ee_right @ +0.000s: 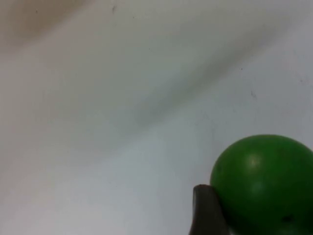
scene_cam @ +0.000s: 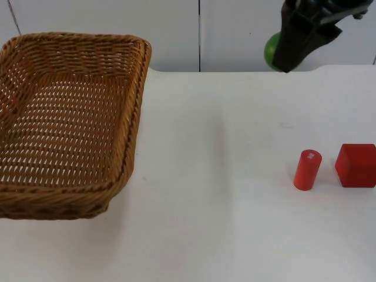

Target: Pick up the basket with the left hand and place the object to the left of the red cylinder into the basket with the right hand.

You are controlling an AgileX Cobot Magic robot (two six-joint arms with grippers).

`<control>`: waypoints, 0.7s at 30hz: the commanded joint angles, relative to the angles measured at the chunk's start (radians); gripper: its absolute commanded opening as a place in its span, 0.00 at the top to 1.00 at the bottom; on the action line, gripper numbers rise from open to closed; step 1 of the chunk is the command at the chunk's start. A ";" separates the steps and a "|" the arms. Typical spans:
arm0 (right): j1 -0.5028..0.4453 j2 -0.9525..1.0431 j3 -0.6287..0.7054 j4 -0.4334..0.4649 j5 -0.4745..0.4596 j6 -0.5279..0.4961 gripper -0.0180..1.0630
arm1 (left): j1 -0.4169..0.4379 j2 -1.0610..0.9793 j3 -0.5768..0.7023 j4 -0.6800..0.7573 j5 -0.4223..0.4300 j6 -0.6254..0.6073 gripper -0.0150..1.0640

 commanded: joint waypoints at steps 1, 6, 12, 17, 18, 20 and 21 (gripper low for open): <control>0.028 -0.011 -0.010 0.007 -0.027 0.004 0.98 | 0.002 -0.008 -0.001 -0.032 -0.002 0.003 0.99; 0.098 0.047 -0.107 0.007 -0.028 0.007 0.98 | 0.002 -0.001 -0.001 -0.038 -0.002 0.003 0.99; 0.180 0.224 -0.374 0.037 -0.023 0.030 0.98 | 0.002 0.003 -0.001 -0.038 -0.002 0.003 0.99; 0.225 0.400 -0.597 0.103 -0.047 0.030 0.98 | 0.002 0.003 -0.001 -0.038 -0.002 0.003 0.99; 0.235 0.447 -0.639 0.115 -0.061 0.030 0.98 | 0.002 0.003 -0.001 -0.038 -0.002 0.003 0.99; 0.248 0.535 -0.728 0.136 -0.070 0.030 0.98 | 0.002 0.003 -0.001 -0.038 -0.002 0.003 0.99; 0.248 0.535 -0.728 0.136 -0.070 0.030 0.98 | 0.002 0.003 -0.001 -0.038 -0.002 0.003 0.99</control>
